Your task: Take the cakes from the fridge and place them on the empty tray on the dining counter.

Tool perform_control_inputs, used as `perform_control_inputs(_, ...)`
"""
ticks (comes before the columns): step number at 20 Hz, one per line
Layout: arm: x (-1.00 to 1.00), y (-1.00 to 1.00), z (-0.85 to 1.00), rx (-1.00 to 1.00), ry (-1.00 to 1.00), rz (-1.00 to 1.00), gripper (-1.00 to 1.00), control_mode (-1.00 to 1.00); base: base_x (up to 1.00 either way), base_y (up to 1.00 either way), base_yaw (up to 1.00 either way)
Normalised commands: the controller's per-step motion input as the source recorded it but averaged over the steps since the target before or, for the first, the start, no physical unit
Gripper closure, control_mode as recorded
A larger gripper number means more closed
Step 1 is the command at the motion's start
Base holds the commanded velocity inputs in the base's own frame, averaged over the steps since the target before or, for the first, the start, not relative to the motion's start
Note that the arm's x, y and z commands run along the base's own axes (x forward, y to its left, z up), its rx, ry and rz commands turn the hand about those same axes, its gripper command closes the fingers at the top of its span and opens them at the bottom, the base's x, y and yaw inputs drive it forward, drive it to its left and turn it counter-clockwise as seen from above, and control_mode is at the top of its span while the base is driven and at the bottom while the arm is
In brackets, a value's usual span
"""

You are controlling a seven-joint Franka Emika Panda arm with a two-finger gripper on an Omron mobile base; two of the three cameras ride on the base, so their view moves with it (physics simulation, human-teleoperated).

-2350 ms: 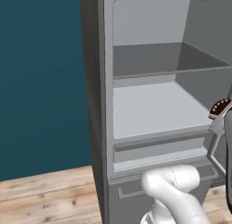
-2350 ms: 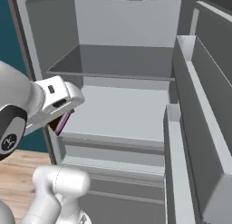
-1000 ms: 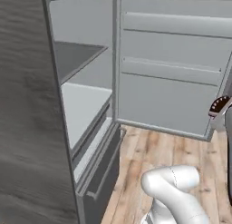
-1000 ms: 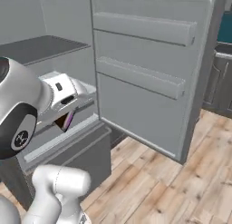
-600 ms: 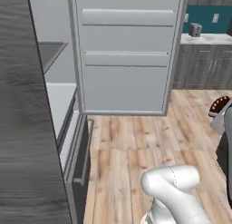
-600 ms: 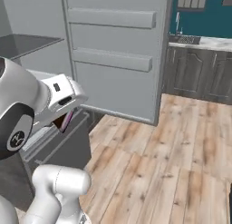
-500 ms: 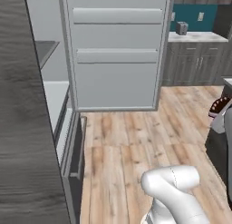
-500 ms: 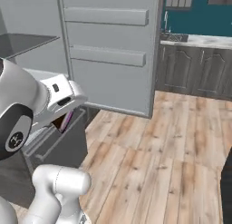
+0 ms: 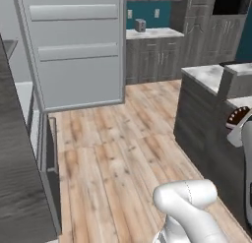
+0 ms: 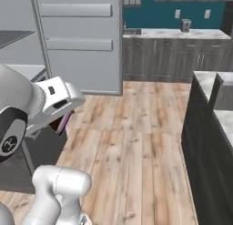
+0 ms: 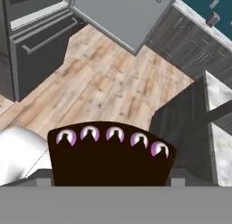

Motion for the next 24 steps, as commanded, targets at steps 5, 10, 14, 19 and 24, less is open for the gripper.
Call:
perform_control_inputs(5, 0.0, 0.0, 0.0, 0.0, 0.0, 0.0, 1.0, 1.0, -0.73, -0.79, -0.3)
perform_control_inputs(10, 0.0, 0.0, 0.0, 0.0, 0.0, 0.0, 1.0, 1.0, -0.13, -1.0, -0.28)
perform_control_inputs(14, 0.0, 0.0, 0.0, 0.0, 0.0, 0.0, 1.0, 1.0, 0.13, -1.0, -0.26)
perform_control_inputs(19, 0.0, 0.0, 0.0, 0.0, 0.0, 0.0, 1.0, 1.0, 0.47, -1.0, -0.22)
perform_control_inputs(24, 0.0, 0.0, 0.0, 0.0, 0.0, 0.0, 1.0, 1.0, 0.4, -1.0, -0.22)
